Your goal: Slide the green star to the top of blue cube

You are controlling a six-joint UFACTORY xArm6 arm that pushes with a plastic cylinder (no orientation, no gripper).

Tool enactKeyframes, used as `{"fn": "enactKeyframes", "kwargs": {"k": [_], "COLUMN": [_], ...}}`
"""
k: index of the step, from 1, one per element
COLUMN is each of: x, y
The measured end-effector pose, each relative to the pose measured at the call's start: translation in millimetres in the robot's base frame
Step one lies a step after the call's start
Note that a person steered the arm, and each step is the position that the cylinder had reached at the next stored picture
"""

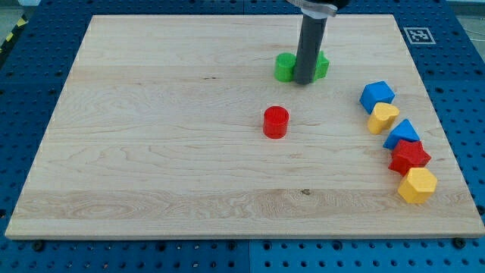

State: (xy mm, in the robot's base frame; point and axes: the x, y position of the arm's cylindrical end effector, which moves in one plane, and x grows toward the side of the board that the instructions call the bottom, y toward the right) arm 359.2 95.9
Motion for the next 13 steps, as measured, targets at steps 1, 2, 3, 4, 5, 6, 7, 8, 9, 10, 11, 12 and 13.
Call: {"fn": "enactKeyframes", "kwargs": {"k": [1, 2, 3, 4, 5, 6, 7, 8, 9, 10, 11, 12, 13], "x": [-7, -14, -56, -78, -74, -60, -48, -41, -51, -67, -76, -76, -75], "y": [9, 10, 10, 21, 41, 42, 48, 74, 93, 97, 111, 121, 109]}}
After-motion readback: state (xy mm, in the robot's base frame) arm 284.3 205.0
